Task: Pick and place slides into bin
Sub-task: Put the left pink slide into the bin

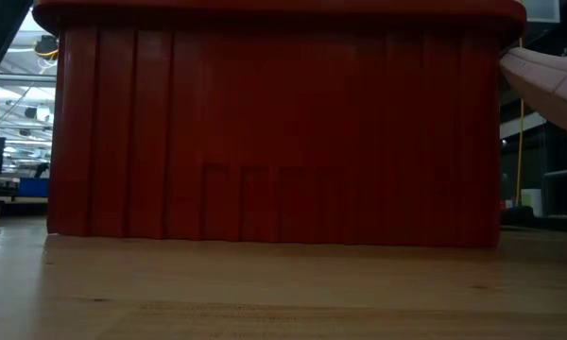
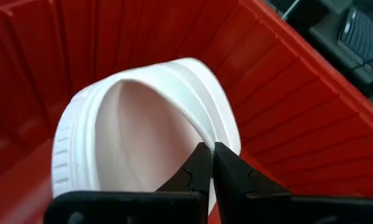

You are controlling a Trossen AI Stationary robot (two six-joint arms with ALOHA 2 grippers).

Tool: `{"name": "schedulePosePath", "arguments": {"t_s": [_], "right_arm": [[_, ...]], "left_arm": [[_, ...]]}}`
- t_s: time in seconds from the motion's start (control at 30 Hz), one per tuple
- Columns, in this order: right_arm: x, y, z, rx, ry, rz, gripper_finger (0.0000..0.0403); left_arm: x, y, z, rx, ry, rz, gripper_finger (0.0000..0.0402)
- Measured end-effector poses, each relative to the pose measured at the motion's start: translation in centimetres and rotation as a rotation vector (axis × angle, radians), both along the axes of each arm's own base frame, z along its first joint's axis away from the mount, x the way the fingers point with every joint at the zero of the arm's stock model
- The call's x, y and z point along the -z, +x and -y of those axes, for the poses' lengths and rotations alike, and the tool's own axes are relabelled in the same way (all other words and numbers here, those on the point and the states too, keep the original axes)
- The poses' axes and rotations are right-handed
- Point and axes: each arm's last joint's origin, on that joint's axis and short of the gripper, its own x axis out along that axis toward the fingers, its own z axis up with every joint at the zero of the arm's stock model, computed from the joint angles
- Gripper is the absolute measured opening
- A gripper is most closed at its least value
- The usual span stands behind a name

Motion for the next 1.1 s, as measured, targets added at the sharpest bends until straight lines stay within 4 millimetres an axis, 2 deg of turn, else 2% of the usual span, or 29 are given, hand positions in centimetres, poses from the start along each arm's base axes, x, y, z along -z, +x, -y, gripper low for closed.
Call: {"name": "schedulePosePath", "arguments": {"t_s": [0.23,0.53,0.67,1.1], "right_arm": [[0.5,0.1,0.0,0.0,0.002,-0.031,0.0005],[0.5,0.0,0.0,0.013,0.015,-0.03,0.0005],[0.5,0.0,0.0,0.015,0.017,-0.028,0.0005],[0.3,0.2,0.0,0.015,0.017,-0.001,0.0005]], "left_arm": [[0.6,0.0,-0.2,-0.052,-0.013,0.051,0.0003],[4.1,0.0,0.3,-0.088,-0.09,0.105,0.0003],[4.2,-0.1,0.0,-0.1,-0.092,0.181,0.0003],[4.9,-1.0,-0.9,-0.175,-0.116,0.167,0.0003]]}}
